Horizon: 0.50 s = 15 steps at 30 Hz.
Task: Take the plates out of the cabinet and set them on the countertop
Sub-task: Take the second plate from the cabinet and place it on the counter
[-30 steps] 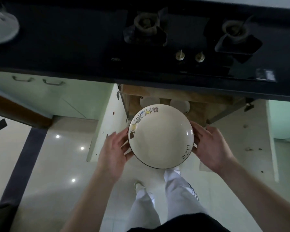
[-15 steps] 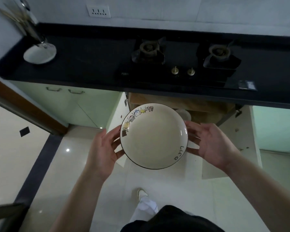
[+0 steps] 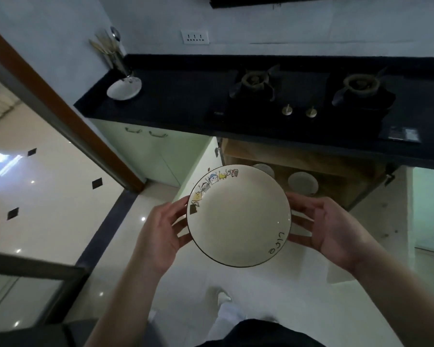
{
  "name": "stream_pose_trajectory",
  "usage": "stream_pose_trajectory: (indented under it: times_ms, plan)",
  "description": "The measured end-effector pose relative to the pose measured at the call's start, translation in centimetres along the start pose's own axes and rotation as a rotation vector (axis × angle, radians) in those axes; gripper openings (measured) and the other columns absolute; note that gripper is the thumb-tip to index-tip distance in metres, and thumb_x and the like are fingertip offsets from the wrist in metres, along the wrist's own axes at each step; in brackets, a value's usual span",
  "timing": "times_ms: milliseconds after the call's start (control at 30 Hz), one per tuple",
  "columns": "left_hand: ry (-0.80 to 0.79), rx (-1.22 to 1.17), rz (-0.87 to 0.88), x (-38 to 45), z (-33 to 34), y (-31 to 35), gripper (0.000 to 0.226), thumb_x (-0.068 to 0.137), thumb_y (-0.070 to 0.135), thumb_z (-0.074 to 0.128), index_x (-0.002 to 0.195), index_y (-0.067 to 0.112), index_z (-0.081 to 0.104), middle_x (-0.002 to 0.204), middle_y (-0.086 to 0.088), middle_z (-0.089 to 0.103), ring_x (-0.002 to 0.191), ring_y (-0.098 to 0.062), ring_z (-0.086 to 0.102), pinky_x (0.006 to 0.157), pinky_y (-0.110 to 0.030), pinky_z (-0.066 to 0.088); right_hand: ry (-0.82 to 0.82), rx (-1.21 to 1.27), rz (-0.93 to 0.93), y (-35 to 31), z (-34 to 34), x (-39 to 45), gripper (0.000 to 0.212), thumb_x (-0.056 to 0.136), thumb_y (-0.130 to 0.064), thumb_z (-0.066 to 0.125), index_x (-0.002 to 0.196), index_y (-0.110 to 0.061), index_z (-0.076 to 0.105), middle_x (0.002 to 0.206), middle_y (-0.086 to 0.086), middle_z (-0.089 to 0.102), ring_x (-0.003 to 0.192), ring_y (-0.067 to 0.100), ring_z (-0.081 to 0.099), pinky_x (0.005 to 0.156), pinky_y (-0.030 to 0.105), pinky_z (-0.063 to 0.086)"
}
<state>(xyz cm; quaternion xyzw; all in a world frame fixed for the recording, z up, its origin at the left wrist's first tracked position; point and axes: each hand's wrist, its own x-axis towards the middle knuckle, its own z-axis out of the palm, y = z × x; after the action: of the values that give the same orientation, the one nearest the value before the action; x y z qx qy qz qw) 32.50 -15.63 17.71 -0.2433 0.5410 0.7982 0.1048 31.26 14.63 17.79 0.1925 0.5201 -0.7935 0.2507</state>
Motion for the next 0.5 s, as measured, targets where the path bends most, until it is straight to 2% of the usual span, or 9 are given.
stream_pose_trajectory:
  times_ms: [133, 267, 333, 433, 500]
  plan:
    - [0.072, -0.030, 0.011, -1.7, -2.1, -0.1, 0.045, 0.095, 0.031, 0.040, 0.123, 0.007, 0.067, 0.123, -0.017, 0.067, 0.105, -0.031, 0.062, 0.077, -0.044, 0.057, -0.020, -0.079, 0.024, 0.4, 2.1, 0.1, 0.042, 0.102, -0.030, 0.028, 0.119, -0.023, 0.066, 0.118, -0.003, 0.069, 0.113, 0.023, 0.062, 0.082, 0.046, 0.056]
    - [0.154, 0.007, 0.029, -2.7, -4.8, 0.3, 0.042, 0.101, 0.016, 0.035, 0.102, 0.015, 0.077, 0.117, -0.013, 0.071, 0.110, -0.036, 0.063, 0.090, -0.056, 0.051, -0.032, -0.151, 0.049, 1.0, 5.5, 0.9, 0.037, 0.102, -0.030, 0.033, 0.121, -0.022, 0.064, 0.120, -0.001, 0.067, 0.112, 0.023, 0.061, 0.080, 0.045, 0.055]
    - [0.194, 0.012, 0.028, -3.0, -6.4, 0.8, 0.042, 0.101, 0.015, 0.036, 0.094, 0.014, 0.078, 0.114, -0.013, 0.071, 0.106, -0.036, 0.065, 0.090, -0.057, 0.051, -0.042, -0.186, 0.056, 1.5, 7.5, 1.5, 0.037, 0.102, -0.031, 0.032, 0.121, -0.022, 0.063, 0.122, 0.000, 0.066, 0.112, 0.022, 0.061, 0.078, 0.044, 0.055]
    - [0.255, 0.015, 0.029, -3.2, -9.3, 1.9, 0.030, 0.097, 0.014, 0.045, 0.108, 0.003, 0.070, 0.111, -0.012, 0.073, 0.109, -0.037, 0.065, 0.089, -0.056, 0.053, -0.067, -0.229, 0.063, 2.1, 10.9, 2.8, 0.035, 0.102, -0.029, 0.033, 0.118, -0.022, 0.064, 0.122, 0.000, 0.066, 0.112, 0.021, 0.061, 0.079, 0.044, 0.055]
    - [0.281, -0.031, 0.032, -3.1, -11.4, 2.8, 0.032, 0.094, 0.017, 0.046, 0.111, 0.002, 0.069, 0.110, -0.010, 0.073, 0.103, -0.033, 0.067, 0.089, -0.052, 0.054, -0.059, -0.256, 0.064, 2.7, 13.5, 3.8, 0.033, 0.102, -0.028, 0.035, 0.114, -0.023, 0.065, 0.121, 0.000, 0.066, 0.111, 0.021, 0.062, 0.079, 0.044, 0.055]
